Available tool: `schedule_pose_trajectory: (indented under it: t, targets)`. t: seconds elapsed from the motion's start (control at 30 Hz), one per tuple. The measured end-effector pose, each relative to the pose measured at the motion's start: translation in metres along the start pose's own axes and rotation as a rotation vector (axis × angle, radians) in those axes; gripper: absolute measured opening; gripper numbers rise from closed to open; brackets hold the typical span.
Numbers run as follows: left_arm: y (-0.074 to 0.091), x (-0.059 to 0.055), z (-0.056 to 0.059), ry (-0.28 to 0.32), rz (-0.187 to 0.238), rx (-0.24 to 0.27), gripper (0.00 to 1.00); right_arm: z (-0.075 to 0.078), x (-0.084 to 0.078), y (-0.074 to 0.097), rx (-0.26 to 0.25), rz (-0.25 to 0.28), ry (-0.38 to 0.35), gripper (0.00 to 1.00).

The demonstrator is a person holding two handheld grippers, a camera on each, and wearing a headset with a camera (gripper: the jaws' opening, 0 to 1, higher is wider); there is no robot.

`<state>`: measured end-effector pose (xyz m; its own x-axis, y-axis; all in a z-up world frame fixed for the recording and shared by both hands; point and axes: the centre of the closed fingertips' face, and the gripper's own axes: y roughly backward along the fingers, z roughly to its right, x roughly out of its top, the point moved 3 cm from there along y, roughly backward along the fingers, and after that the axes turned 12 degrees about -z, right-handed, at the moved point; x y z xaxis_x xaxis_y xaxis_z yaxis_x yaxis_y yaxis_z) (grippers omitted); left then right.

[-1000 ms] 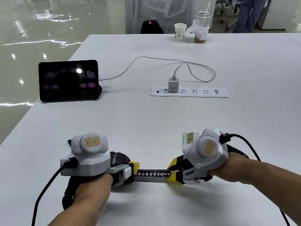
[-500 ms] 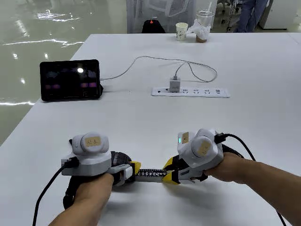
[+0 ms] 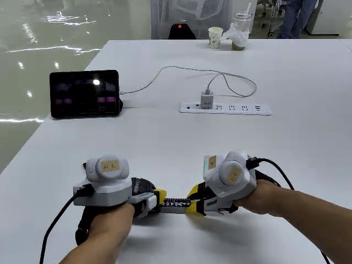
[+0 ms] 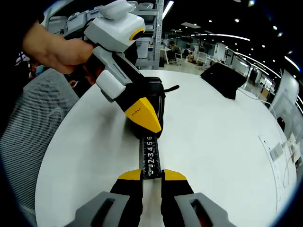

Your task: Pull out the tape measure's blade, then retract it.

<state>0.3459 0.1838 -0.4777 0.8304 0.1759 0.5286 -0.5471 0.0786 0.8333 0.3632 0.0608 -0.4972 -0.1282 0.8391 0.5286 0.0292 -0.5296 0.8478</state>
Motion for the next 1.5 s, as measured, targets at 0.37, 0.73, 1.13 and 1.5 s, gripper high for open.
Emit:
schedule_pose_trajectory:
  t: [0.37,0.73,1.13,1.5]
  targets:
    - [0.000,0.000,0.000,0.004,-0.003,-0.003,0.63,0.000,0.008,-0.007,0.003,0.008,0.005,0.11]
    - [-0.001,0.001,0.001,0.007,-0.003,-0.005,0.63,0.000,0.020,-0.015,0.009,0.024,0.009,0.11]
    - [0.000,0.001,0.001,0.008,-0.005,-0.006,0.63,-0.001,0.031,-0.023,0.015,0.043,0.014,0.11]
    - [0.000,0.001,0.001,0.011,-0.006,-0.005,0.63,-0.001,0.040,-0.029,0.026,0.053,0.020,0.11]
